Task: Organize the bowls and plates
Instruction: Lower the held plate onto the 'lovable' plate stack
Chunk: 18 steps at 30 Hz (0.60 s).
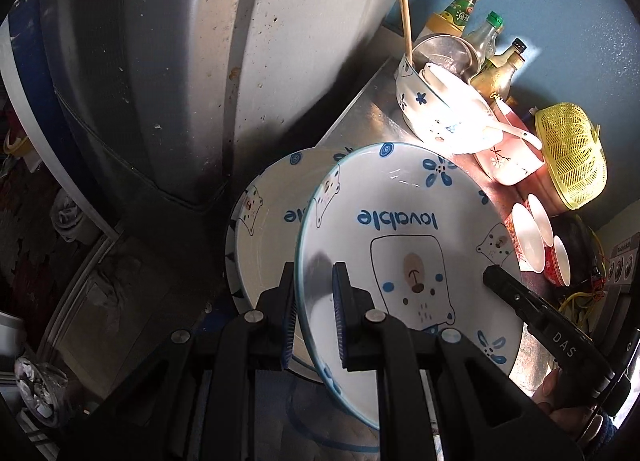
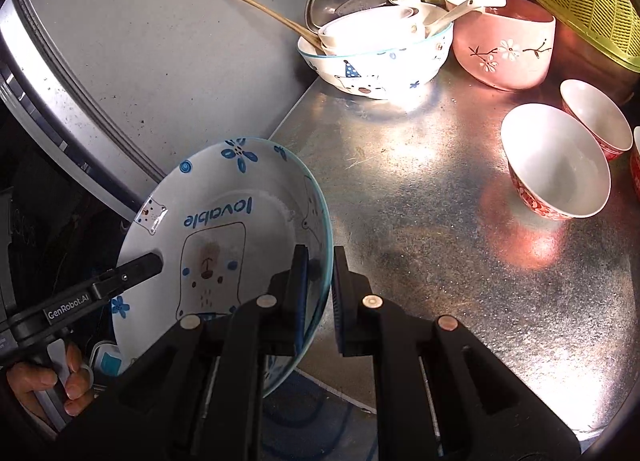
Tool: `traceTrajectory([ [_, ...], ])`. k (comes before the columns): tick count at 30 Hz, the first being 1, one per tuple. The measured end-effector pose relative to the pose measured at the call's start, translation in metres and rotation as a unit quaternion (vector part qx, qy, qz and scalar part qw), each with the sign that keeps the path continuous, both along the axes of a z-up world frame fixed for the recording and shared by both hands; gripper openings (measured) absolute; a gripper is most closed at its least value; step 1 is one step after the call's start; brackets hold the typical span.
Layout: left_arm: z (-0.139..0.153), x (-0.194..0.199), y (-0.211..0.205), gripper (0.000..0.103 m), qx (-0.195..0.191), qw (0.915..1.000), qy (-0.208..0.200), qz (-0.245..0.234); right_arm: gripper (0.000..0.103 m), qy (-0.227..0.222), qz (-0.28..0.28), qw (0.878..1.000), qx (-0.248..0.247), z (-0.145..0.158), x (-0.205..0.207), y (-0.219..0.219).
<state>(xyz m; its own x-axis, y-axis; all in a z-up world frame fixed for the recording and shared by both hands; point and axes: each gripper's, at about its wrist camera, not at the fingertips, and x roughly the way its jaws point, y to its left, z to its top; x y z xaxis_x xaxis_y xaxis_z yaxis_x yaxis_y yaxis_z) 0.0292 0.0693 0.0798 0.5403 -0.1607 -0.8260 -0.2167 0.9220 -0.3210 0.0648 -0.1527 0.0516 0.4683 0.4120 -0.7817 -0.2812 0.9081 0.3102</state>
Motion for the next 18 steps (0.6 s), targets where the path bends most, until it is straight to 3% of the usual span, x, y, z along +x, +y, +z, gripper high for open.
traceTrajectory([
  [18,-0.013,0.008,0.024,0.015,0.005,0.9997,0.015,0.018,0.012,0.008,0.018,1.000,-0.010,-0.018,0.020,0.031],
])
